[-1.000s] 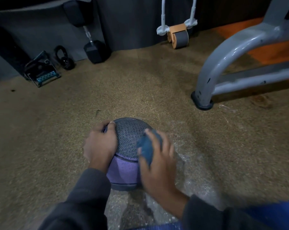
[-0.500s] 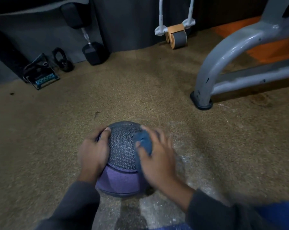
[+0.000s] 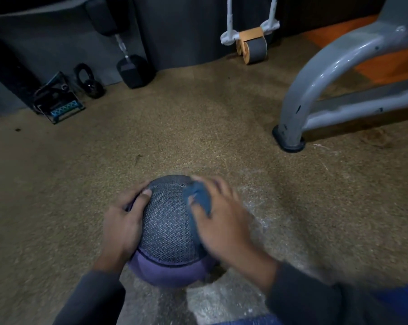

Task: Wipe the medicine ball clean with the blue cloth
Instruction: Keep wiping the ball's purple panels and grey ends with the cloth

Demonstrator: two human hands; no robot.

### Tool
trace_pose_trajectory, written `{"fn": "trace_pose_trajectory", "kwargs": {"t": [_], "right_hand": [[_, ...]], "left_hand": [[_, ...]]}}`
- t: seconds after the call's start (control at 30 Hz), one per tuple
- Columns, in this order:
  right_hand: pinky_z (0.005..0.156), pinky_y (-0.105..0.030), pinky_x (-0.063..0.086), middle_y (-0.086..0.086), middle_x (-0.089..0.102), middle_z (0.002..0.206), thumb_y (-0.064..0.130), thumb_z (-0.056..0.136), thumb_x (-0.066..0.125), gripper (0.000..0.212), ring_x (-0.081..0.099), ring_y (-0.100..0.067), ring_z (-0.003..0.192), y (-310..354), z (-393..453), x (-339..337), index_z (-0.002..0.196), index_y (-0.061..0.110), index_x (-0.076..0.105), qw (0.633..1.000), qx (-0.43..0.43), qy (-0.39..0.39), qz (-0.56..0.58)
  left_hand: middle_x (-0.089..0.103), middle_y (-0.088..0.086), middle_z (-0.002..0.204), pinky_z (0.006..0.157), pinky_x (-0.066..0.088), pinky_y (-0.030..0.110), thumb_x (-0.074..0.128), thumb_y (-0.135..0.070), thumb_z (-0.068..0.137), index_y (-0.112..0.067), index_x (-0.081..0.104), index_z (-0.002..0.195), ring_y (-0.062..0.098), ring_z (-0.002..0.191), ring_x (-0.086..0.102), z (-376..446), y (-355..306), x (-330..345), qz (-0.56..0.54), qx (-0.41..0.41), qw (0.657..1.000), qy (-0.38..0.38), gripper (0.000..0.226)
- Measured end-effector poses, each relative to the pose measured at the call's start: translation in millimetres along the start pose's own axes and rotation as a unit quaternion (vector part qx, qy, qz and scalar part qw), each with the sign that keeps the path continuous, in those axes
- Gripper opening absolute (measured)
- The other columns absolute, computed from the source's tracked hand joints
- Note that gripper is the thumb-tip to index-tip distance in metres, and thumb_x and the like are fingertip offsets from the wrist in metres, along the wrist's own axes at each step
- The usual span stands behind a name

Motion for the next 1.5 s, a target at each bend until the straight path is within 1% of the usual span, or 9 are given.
{"fn": "trace_pose_trajectory", "kwargs": {"t": [0.1, 0.4, 0.5, 0.67, 0.8, 1.03, 1.27, 1.4, 1.5], "right_hand": [[0.090, -0.036, 0.043, 0.014, 0.037, 0.145, 0.055, 0.081, 0.033, 0.058, 0.039, -0.016, 0.121, 25.9, -6.2, -4.5, 0.139, 0.049, 0.034, 0.993, -0.108, 0.019, -0.053], [0.097, -0.046, 0.048, 0.005, 0.067, 0.105, 0.041, 0.096, 0.052, 0.012, 0.064, -0.018, 0.098, -50.5, 42.2, -2.4, 0.101, 0.036, 0.062, 0.953, 0.189, 0.064, 0.227], [0.094, -0.044, 0.049, 0.001, 0.067, 0.101, 0.048, 0.094, 0.052, 0.025, 0.065, -0.023, 0.097, -58.2, 25.0, -2.7, 0.103, 0.027, 0.064, 0.940, 0.240, 0.022, 0.243], [0.097, -0.035, 0.041, 0.016, 0.046, 0.136, 0.055, 0.088, 0.035, 0.049, 0.045, -0.011, 0.119, -16.8, -20.2, -10.4, 0.136, 0.044, 0.044, 0.999, 0.041, -0.027, 0.023], [0.090, -0.040, 0.045, 0.012, 0.043, 0.140, 0.052, 0.083, 0.038, 0.056, 0.044, -0.021, 0.119, 22.6, -8.3, -9.7, 0.139, 0.045, 0.038, 0.990, -0.103, -0.010, -0.099], [0.091, -0.043, 0.050, 0.006, 0.067, 0.096, 0.050, 0.095, 0.048, 0.026, 0.064, -0.021, 0.091, -47.1, 42.5, -14.0, 0.100, 0.030, 0.063, 0.963, 0.213, 0.089, 0.141], [0.095, -0.038, 0.043, 0.013, 0.041, 0.139, 0.047, 0.090, 0.042, 0.049, 0.039, -0.017, 0.121, 24.2, 9.5, -21.8, 0.139, 0.044, 0.038, 0.986, -0.100, 0.064, -0.118], [0.070, -0.021, 0.046, -0.010, 0.064, 0.103, 0.030, 0.102, 0.044, 0.029, 0.056, -0.017, 0.081, -7.8, 51.5, -25.4, 0.113, 0.012, 0.065, 0.973, 0.102, 0.171, 0.112], [0.084, -0.039, 0.051, -0.002, 0.065, 0.094, 0.041, 0.099, 0.045, 0.027, 0.061, -0.022, 0.084, -30.1, 45.6, -24.7, 0.098, 0.023, 0.065, 0.973, 0.174, 0.128, 0.076]], "left_hand": [[0.065, -0.028, 0.117, 0.108, 0.035, 0.024, 0.061, -0.035, 0.086, -0.039, 0.071, 0.110, -0.010, 0.118, 0.054, -6.8, 3.1, -1.5, -0.007, 0.025, 1.000, 0.016, 0.026], [0.057, -0.024, 0.133, 0.105, 0.032, 0.022, 0.045, -0.068, 0.080, -0.044, 0.062, 0.127, -0.005, 0.126, 0.048, -15.0, -10.0, 2.0, 0.113, 0.051, 0.990, 0.061, 0.055], [0.053, -0.021, 0.140, 0.108, 0.035, 0.032, 0.035, -0.072, 0.082, -0.046, 0.055, 0.133, 0.008, 0.129, 0.049, -5.4, -18.2, 10.6, 0.201, 0.008, 0.976, 0.090, 0.061], [0.054, -0.010, 0.143, 0.101, 0.029, 0.027, 0.035, -0.050, 0.099, -0.038, 0.058, 0.132, 0.016, 0.132, 0.046, -11.1, -26.2, 24.5, 0.237, 0.008, 0.971, 0.019, 0.042], [0.054, -0.019, 0.139, 0.105, 0.026, 0.021, 0.030, -0.048, 0.090, -0.039, 0.062, 0.127, 0.004, 0.131, 0.043, -10.7, -24.0, 20.9, 0.212, 0.047, 0.974, 0.058, 0.049], [0.055, -0.025, 0.132, 0.104, 0.027, 0.024, 0.044, -0.040, 0.099, -0.043, 0.065, 0.122, -0.001, 0.125, 0.044, -5.7, -20.3, 20.8, 0.179, 0.038, 0.982, 0.045, 0.031], [0.058, -0.023, 0.134, 0.111, 0.030, 0.025, 0.034, -0.058, 0.085, -0.042, 0.064, 0.123, -0.001, 0.130, 0.047, -7.6, -16.8, 18.9, 0.180, 0.116, 0.970, 0.114, 0.051], [0.056, -0.031, 0.132, 0.112, 0.027, 0.024, 0.037, -0.056, 0.086, -0.054, 0.062, 0.117, -0.009, 0.129, 0.043, -15.7, -17.2, 16.8, 0.156, 0.110, 0.977, 0.094, 0.039], [0.053, -0.034, 0.133, 0.112, 0.028, 0.030, 0.032, -0.063, 0.083, -0.056, 0.061, 0.118, -0.007, 0.129, 0.042, -14.8, -21.6, 17.8, 0.181, 0.086, 0.976, 0.087, 0.046]]}}
Point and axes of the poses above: each hand's wrist, its own z-axis towards the middle knuckle, its own x-axis out of the palm, y = z × x, the point moved 2 cm from there along z, towards the middle knuckle
